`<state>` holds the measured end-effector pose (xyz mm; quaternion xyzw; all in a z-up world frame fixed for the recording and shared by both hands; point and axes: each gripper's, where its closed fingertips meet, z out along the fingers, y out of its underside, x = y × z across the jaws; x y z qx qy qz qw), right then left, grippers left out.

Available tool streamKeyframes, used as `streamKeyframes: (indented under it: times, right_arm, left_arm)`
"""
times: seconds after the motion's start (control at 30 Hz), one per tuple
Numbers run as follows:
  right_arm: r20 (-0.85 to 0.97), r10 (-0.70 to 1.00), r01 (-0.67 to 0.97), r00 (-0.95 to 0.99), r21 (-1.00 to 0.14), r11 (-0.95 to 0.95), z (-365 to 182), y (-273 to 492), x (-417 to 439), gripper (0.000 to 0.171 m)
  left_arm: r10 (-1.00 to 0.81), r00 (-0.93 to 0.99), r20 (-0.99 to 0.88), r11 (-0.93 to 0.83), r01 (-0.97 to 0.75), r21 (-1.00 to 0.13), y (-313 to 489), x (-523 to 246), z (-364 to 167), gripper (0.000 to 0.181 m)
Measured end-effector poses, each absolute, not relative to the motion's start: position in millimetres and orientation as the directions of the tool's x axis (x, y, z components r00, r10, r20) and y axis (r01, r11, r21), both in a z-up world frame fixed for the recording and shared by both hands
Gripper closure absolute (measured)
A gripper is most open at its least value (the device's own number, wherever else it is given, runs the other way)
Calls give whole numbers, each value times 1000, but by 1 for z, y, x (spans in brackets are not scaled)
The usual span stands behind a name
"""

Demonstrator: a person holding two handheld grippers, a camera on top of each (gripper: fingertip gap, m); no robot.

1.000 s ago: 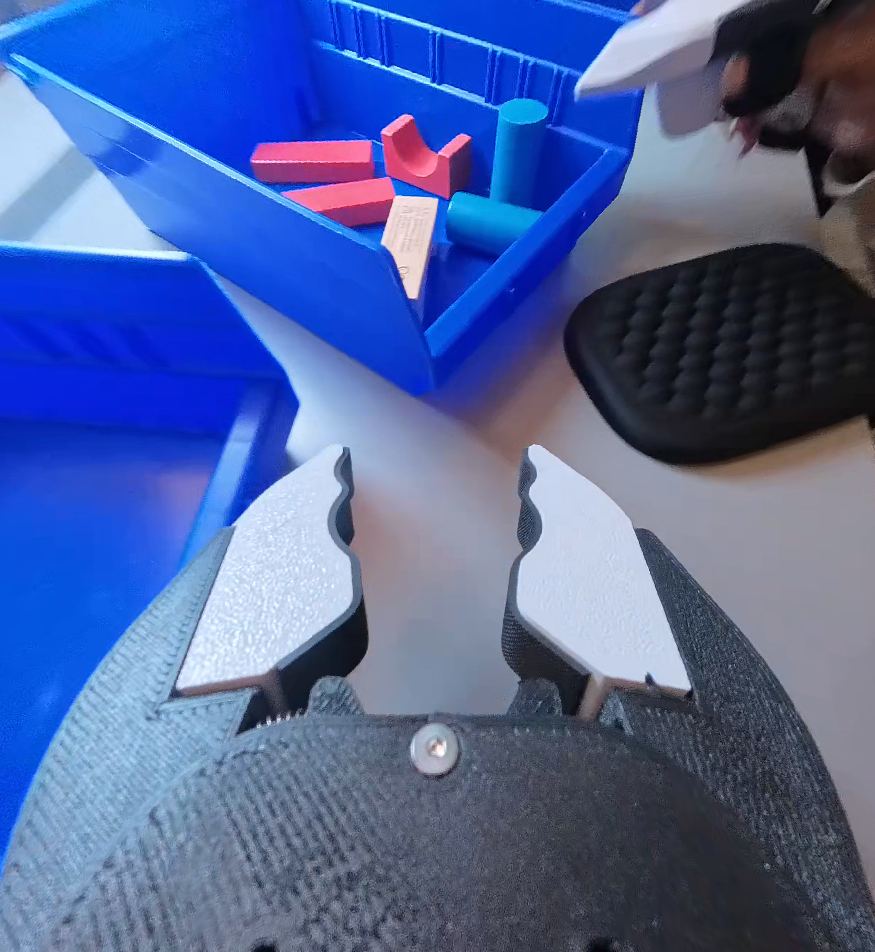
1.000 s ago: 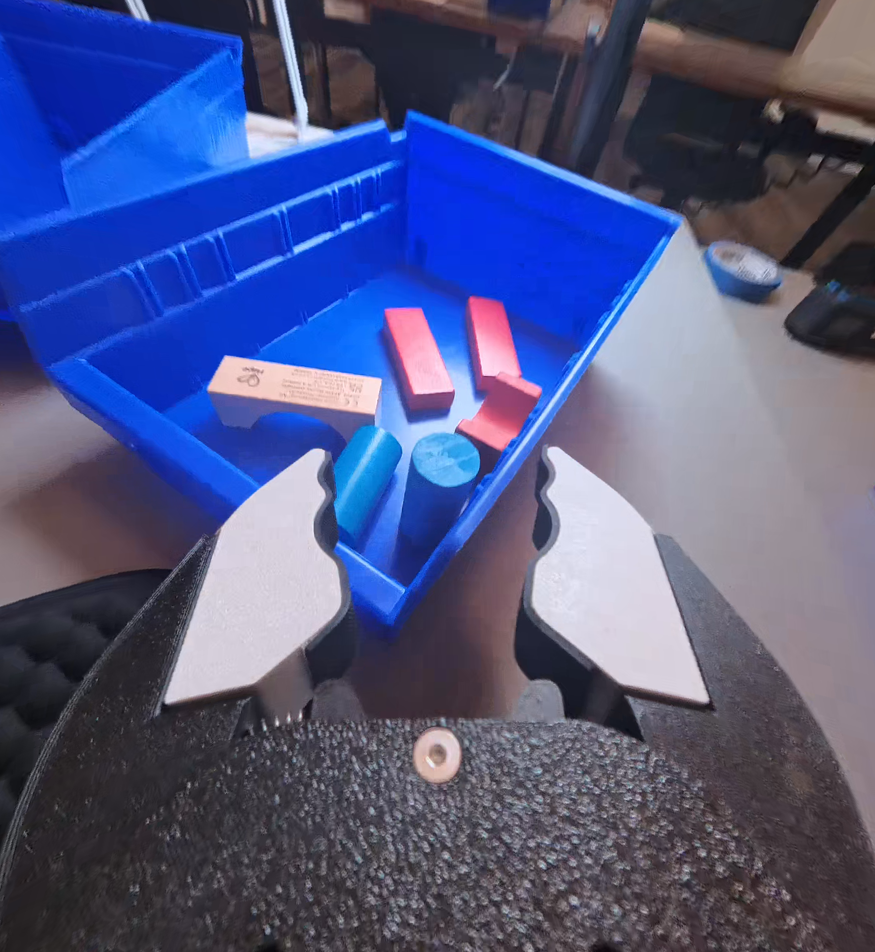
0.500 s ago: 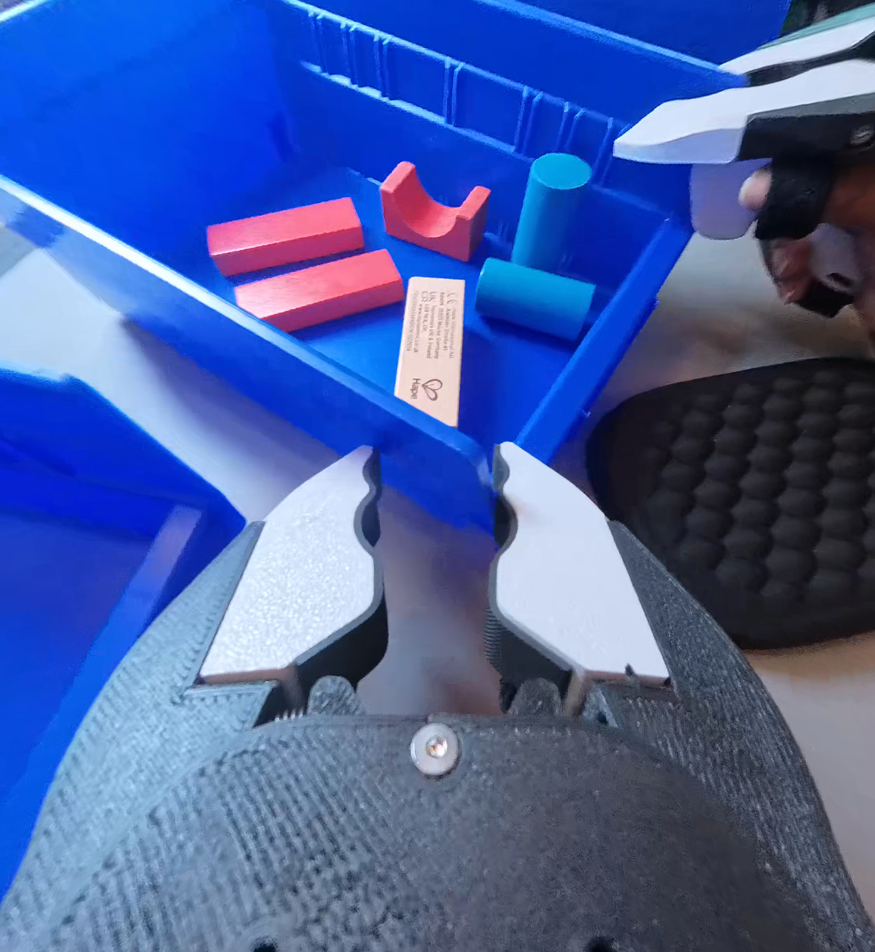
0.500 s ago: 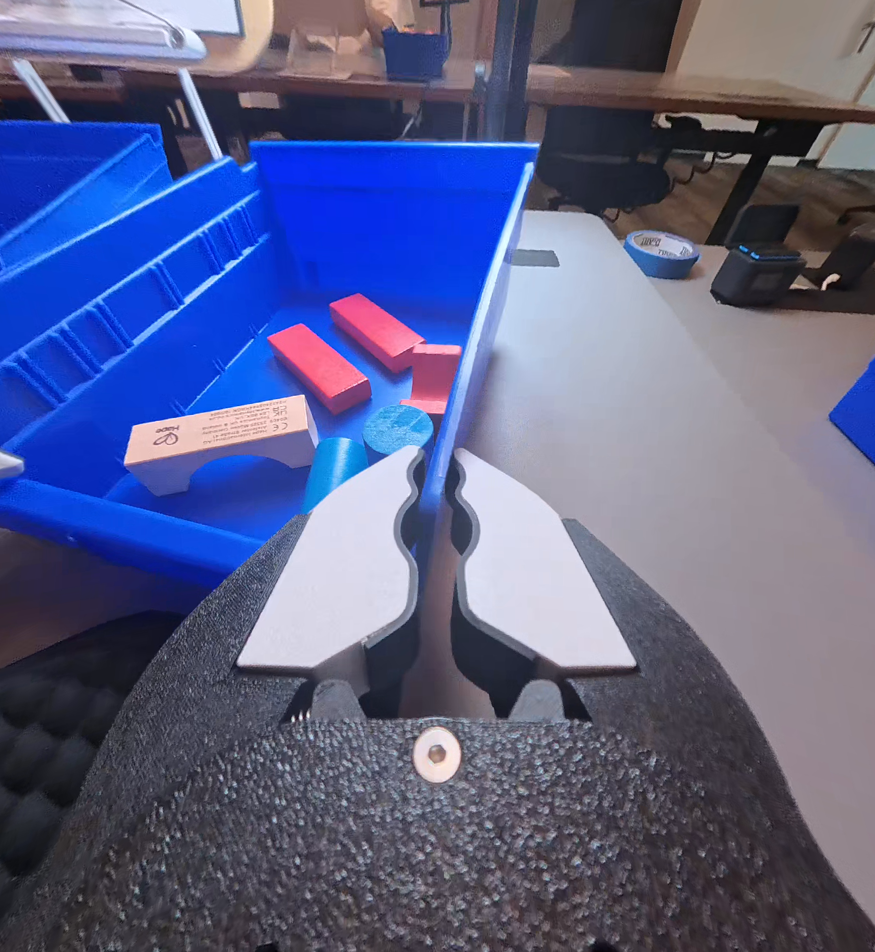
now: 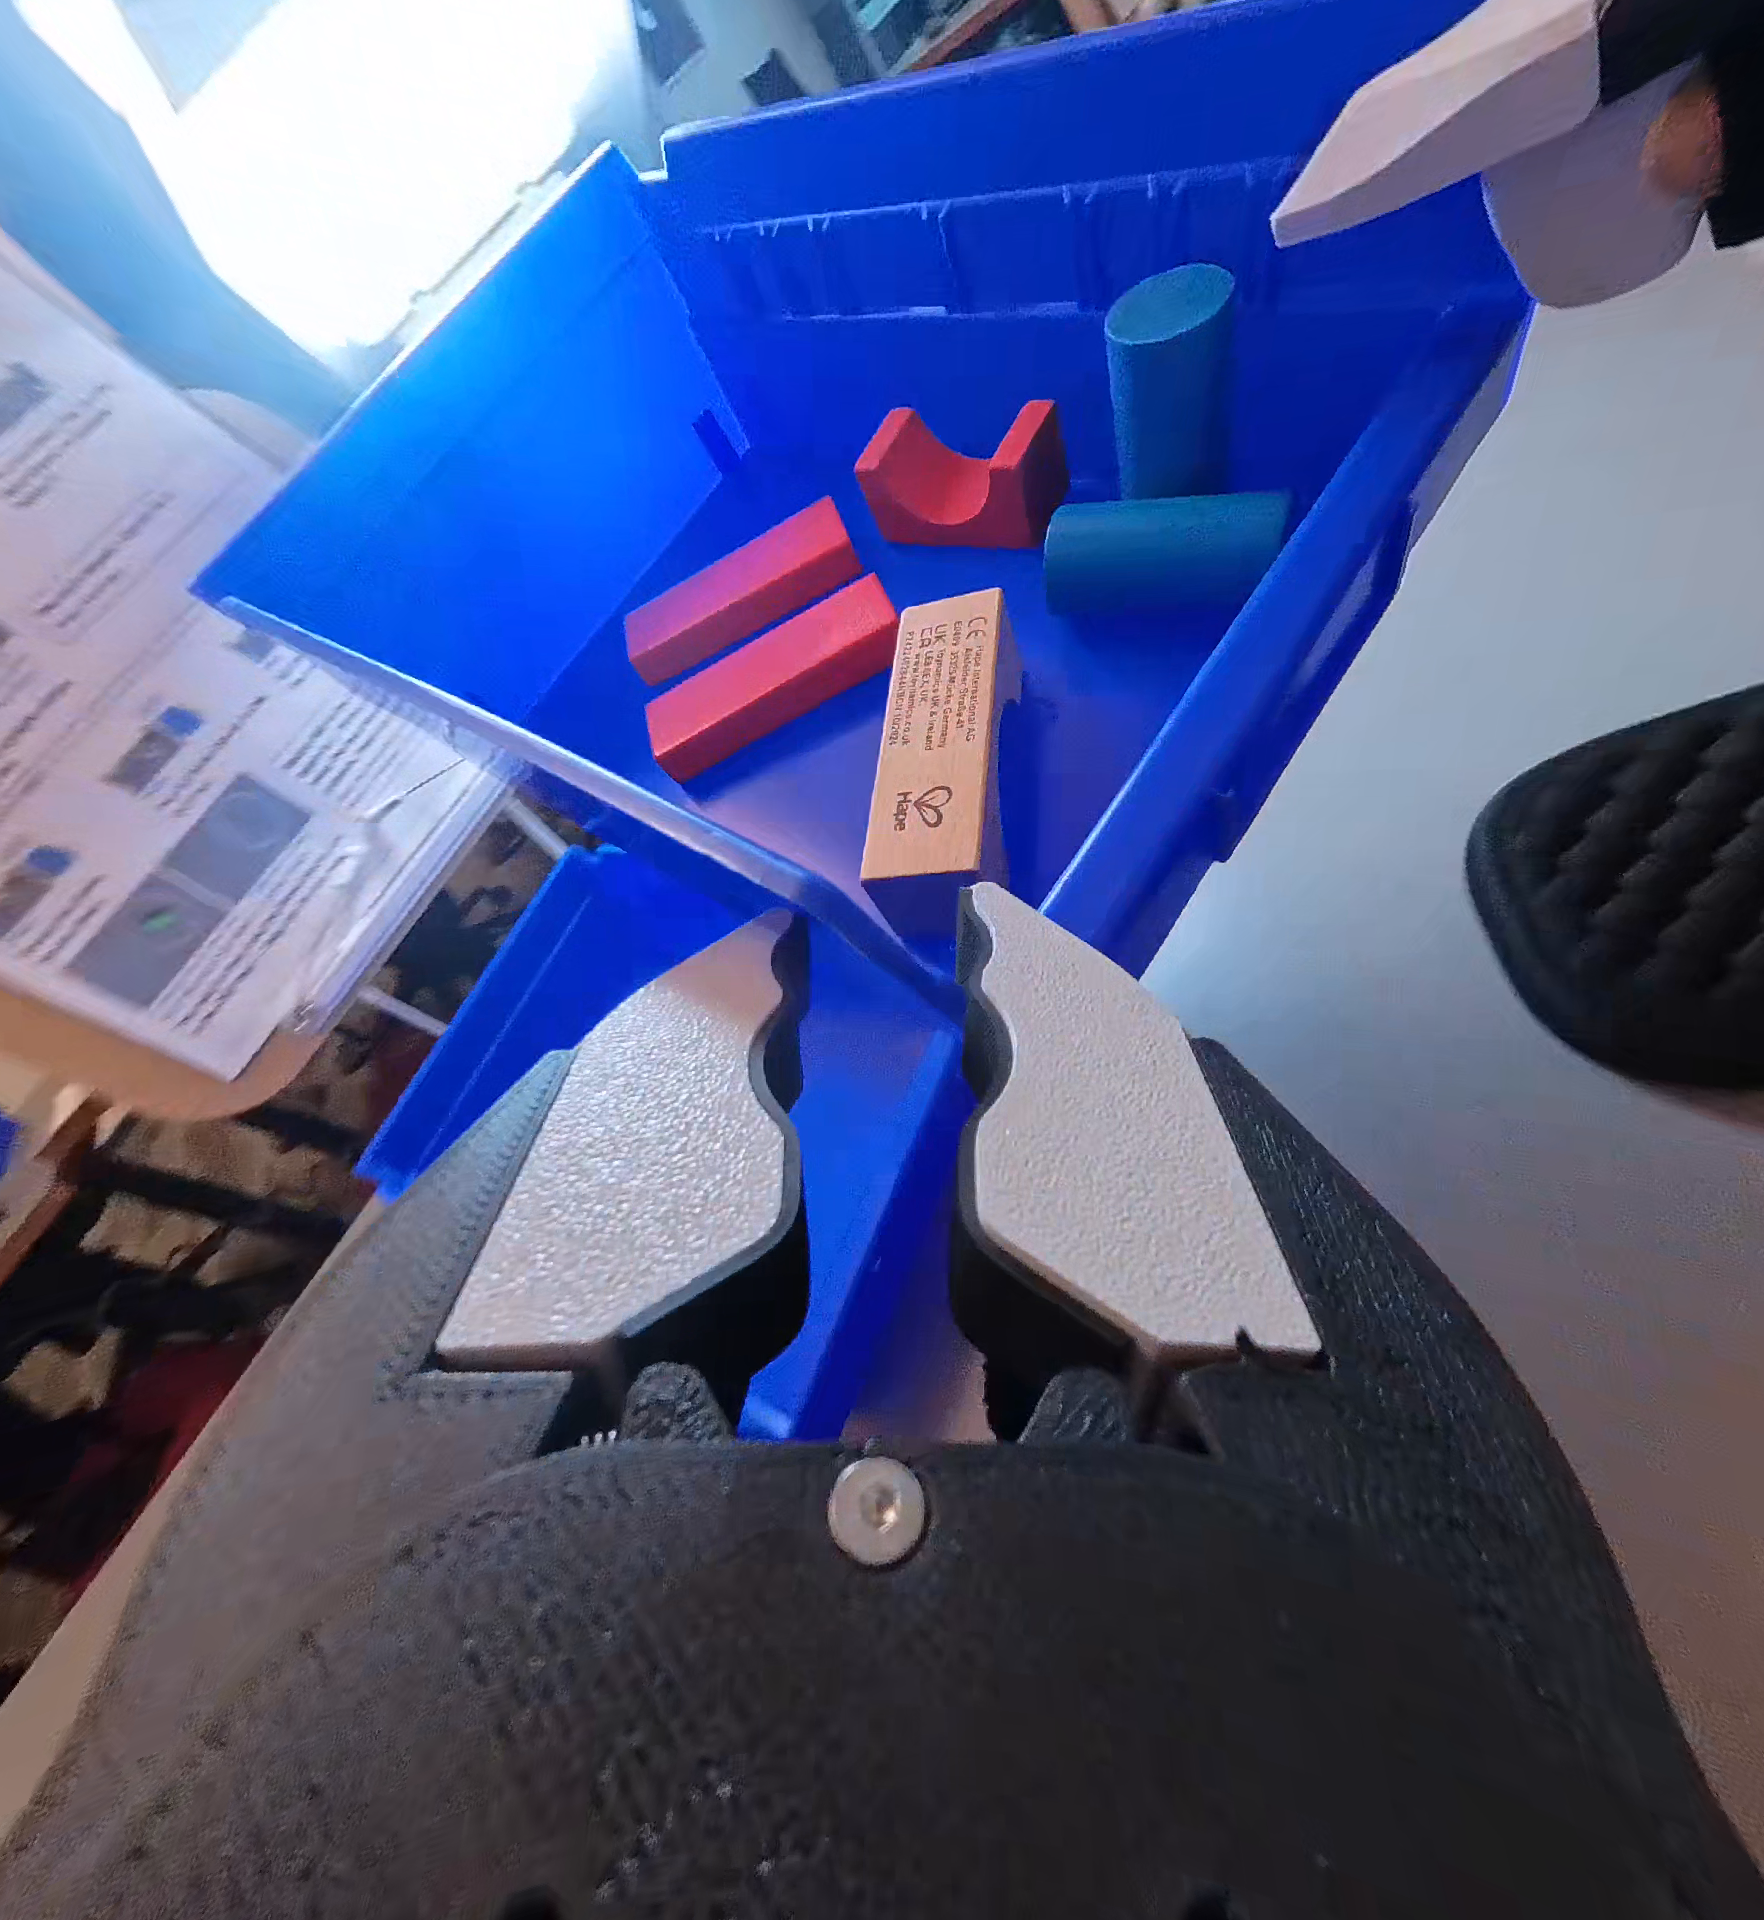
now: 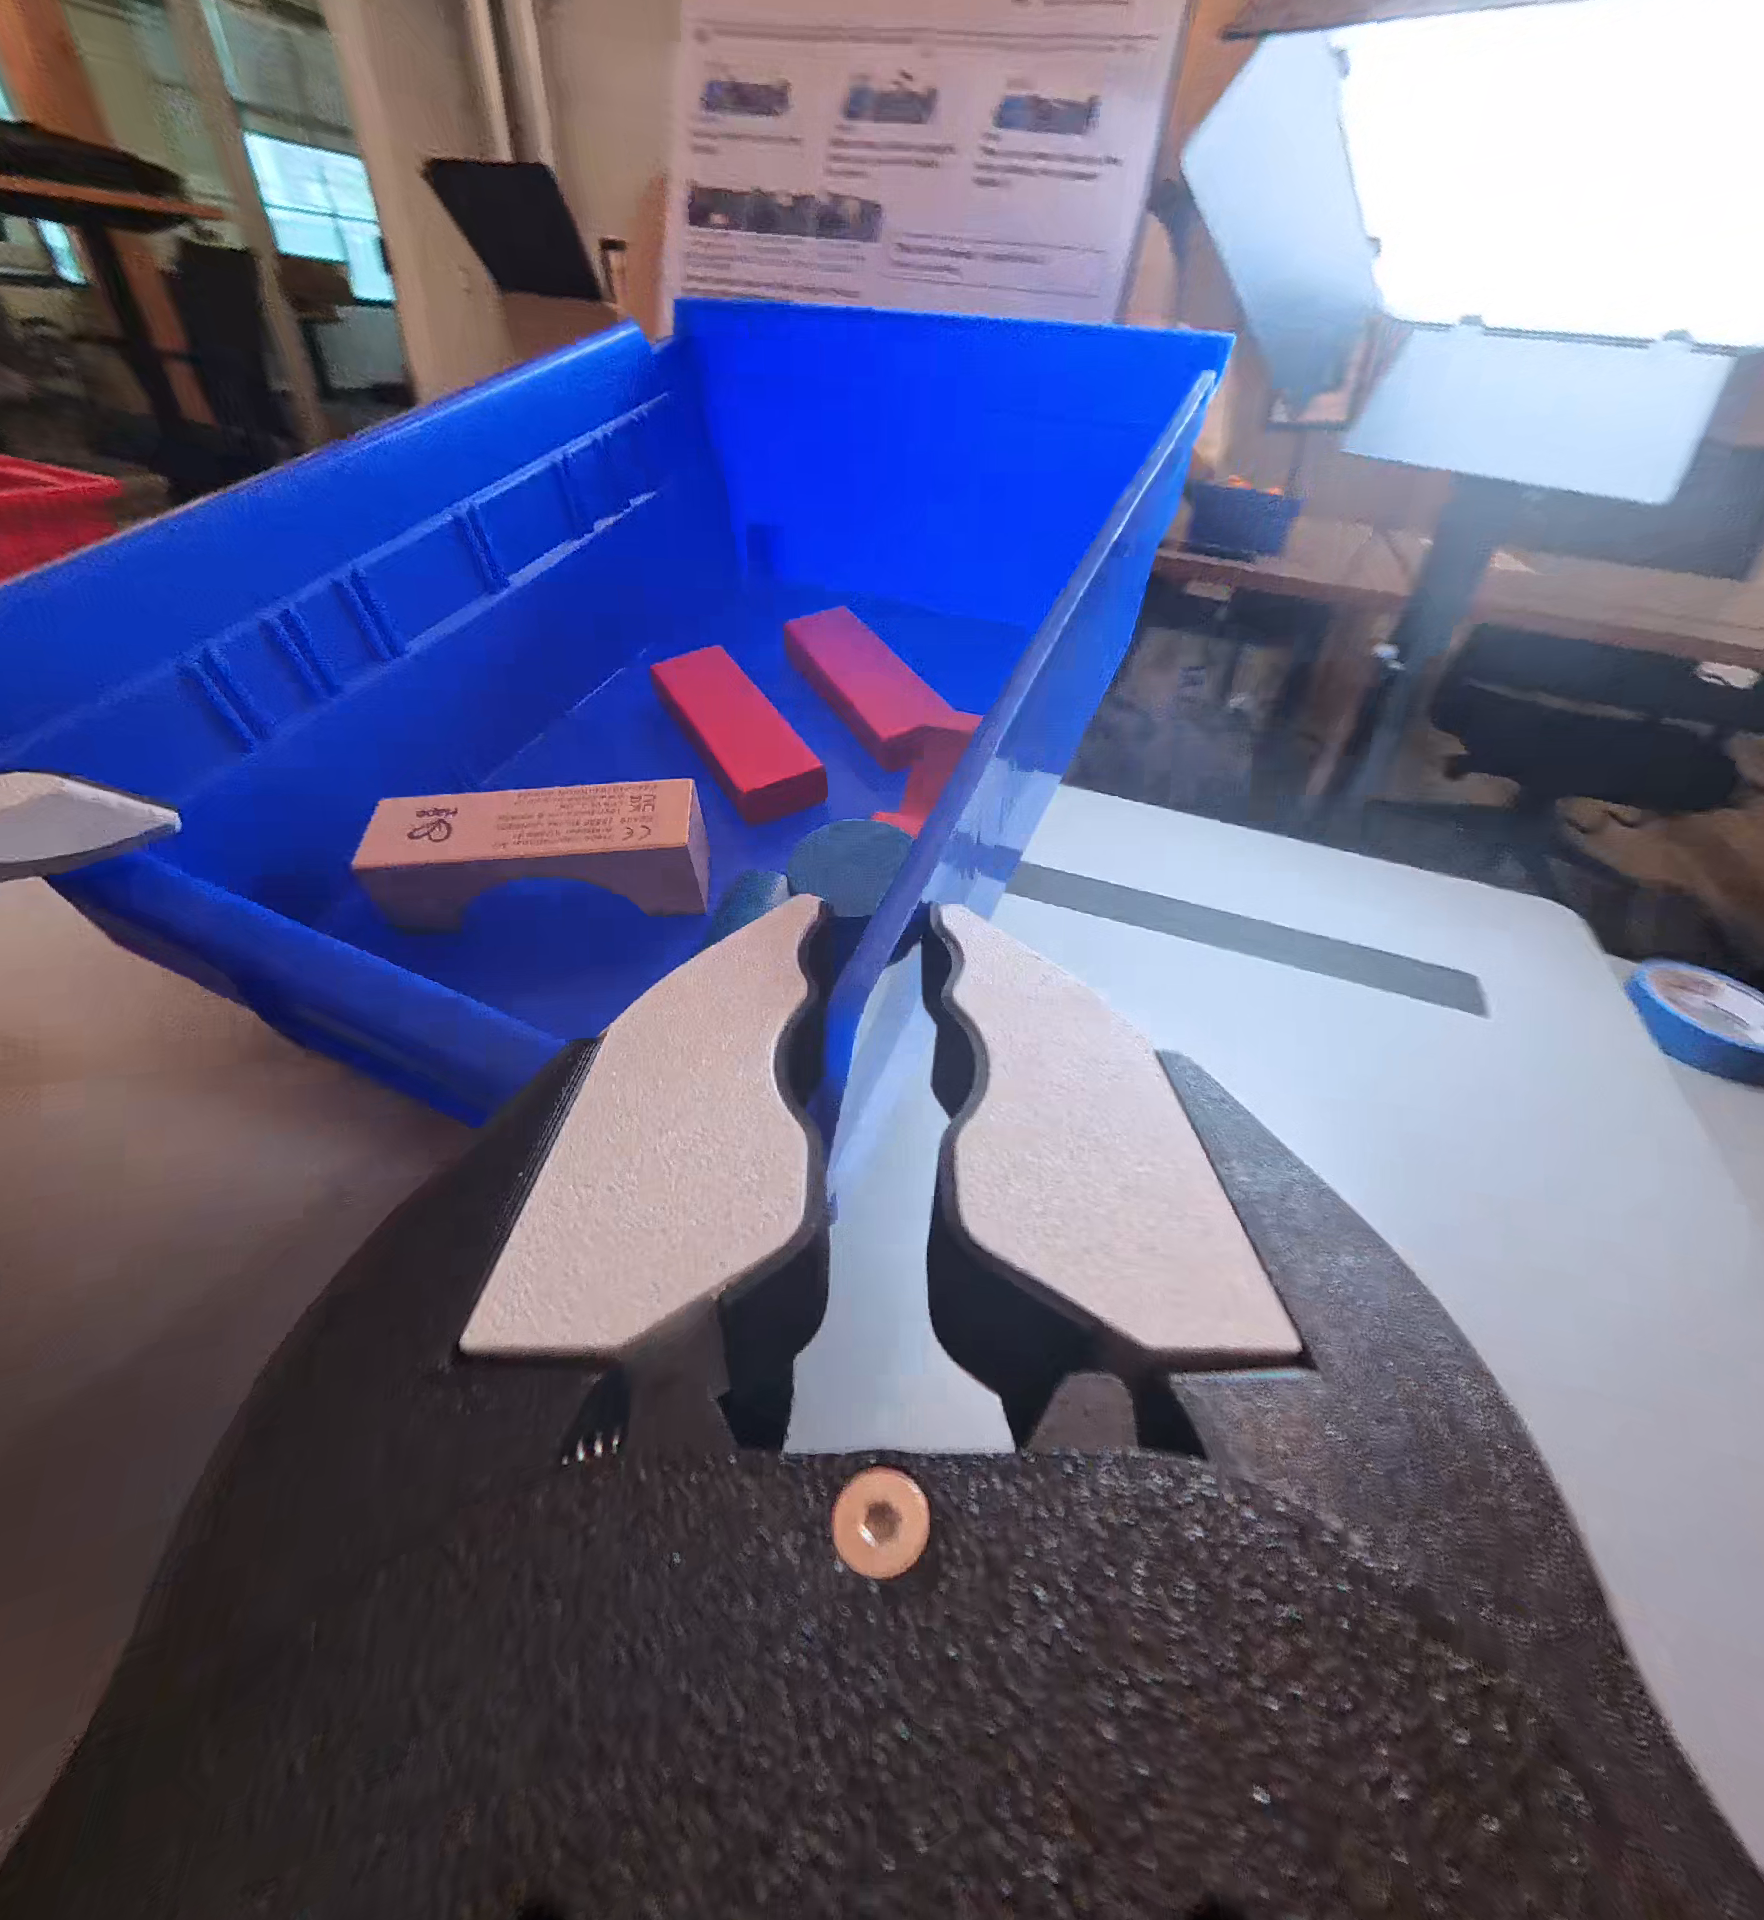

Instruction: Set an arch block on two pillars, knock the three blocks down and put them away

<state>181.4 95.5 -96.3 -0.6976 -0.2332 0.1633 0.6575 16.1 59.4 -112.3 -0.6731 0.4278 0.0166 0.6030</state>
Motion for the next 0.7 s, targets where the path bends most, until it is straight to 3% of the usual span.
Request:
streamKeyframes:
  times: [0.3, 0.4, 0.5, 0.7]
  right_arm:
    - [72, 869, 221, 489, -974, -44, -109, 61, 11, 155]
    - [176, 897, 309, 406, -950, 47, -125, 46, -40, 158]
    - [142, 925, 296, 352, -955, 34, -132, 42, -78, 158]
    - [135, 946, 338, 294, -941, 29, -157, 46, -120, 158]
  left_arm:
    - [-236, 800, -551, -32, -573, -819, -29, -125, -88, 155]
    - [-139, 833, -536, -51, -546, -836, -59, -166, -72, 158]
    - [-109, 846, -521, -78, -530, -845, -71, -196, -65, 159]
    - [-49, 844, -533, -196, -532, -824, -67, -243, -96, 161]
